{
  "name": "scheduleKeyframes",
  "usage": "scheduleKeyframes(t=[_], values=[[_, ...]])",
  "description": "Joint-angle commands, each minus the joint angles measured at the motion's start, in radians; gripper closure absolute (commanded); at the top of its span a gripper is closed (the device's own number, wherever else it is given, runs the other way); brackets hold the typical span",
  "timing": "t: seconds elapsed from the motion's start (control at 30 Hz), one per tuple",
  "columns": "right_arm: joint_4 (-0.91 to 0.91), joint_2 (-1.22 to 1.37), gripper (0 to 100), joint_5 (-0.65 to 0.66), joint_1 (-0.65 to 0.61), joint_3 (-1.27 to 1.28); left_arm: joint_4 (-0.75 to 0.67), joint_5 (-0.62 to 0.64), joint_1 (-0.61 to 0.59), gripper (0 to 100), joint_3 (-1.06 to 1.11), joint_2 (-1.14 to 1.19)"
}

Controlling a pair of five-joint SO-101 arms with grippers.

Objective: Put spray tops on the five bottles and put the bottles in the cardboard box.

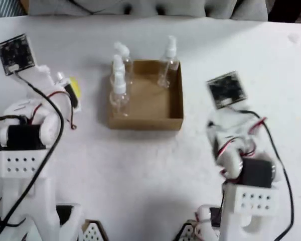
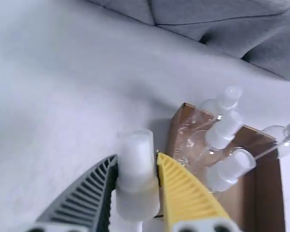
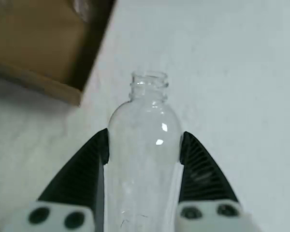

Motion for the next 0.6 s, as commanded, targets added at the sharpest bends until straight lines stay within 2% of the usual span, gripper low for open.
scheduleKeyframes(t=[0.0,0.17,0.33,0.4,0.57], values=[[-0.139,-0.073,98.1,-0.009,-0.145,-0.011,-0.086,-0.011,-0.11,98,0.021,-0.035],[-0.343,-0.101,98.1,-0.023,-0.272,0.005,-0.147,-0.008,-0.194,98,0.052,-0.035],[-0.453,-0.104,98.2,-0.361,-0.424,0.051,-0.144,-0.008,-0.197,98,0.052,-0.047],[-0.475,-0.104,98.2,-0.456,-0.456,0.092,-0.141,-0.008,-0.196,98,0.06,-0.082],[-0.618,-0.11,98.2,-0.488,-0.527,0.244,-0.16,-0.008,-0.163,98,0.141,-0.234]])
